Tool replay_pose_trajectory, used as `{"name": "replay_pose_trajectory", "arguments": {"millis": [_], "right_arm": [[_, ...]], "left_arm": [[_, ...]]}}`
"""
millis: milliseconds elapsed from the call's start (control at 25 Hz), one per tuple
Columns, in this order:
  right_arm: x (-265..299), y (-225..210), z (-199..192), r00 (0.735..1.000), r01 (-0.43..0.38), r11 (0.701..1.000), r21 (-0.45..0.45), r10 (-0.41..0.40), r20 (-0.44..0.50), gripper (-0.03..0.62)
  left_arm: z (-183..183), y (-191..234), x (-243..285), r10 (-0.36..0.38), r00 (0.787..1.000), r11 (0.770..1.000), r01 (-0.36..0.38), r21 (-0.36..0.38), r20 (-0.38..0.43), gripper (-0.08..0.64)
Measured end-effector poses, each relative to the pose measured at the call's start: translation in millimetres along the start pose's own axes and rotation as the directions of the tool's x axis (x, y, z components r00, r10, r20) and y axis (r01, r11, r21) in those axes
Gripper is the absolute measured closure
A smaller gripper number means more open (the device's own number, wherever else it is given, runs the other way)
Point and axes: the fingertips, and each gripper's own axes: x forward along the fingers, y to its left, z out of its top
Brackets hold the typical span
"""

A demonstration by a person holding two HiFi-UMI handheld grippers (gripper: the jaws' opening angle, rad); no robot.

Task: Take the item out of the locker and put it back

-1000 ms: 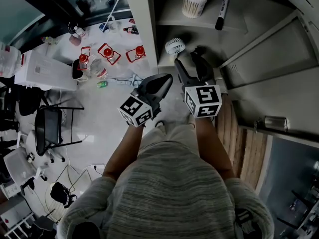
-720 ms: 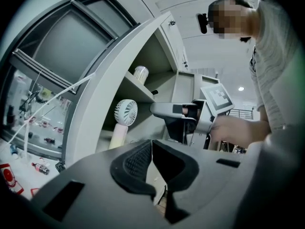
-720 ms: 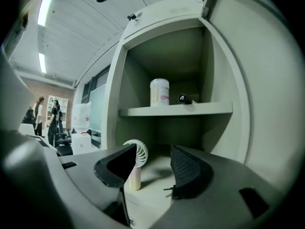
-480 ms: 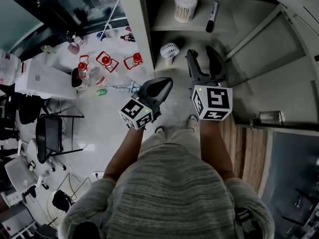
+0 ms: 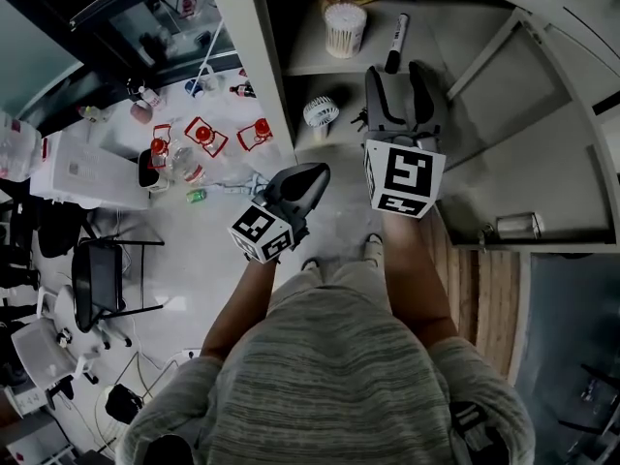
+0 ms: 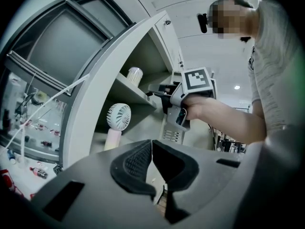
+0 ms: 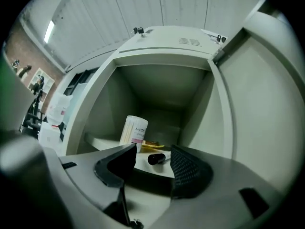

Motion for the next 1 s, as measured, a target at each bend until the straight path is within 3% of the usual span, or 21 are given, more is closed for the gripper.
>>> {"name": "replay_pose_trajectory", "arguments": {"millis": [400, 480, 560, 1000], "right_arm": [[13, -1, -13, 0.998, 0.016, 1.0, -0.003, -0.016, -0.059, 0.373], [13, -2, -15, 0.998, 0.018, 1.0, -0.005, -0.018, -0.061, 0.397], [13, -4, -15, 0.998, 0.028, 1.0, -0.007, -0.028, -0.056, 0.483], [9, -18, -16, 0.997, 0.069, 0.997, 0.036, -0.068, -0.031, 0.5]], "left_arm": [[-2, -2, 1, -0.007, 1.0, 1.0, 0.007, -0.001, -0.009, 0.551], [-2, -3, 2, -0.011, 1.0, 1.0, 0.011, 0.001, -0.009, 0.551], [-2, -4, 2, -0.014, 1.0, 1.0, 0.014, 0.001, -0.008, 0.551], [-3, -6, 3, -0.017, 1.0, 1.0, 0.017, -0.001, -0.006, 0.551]]}}
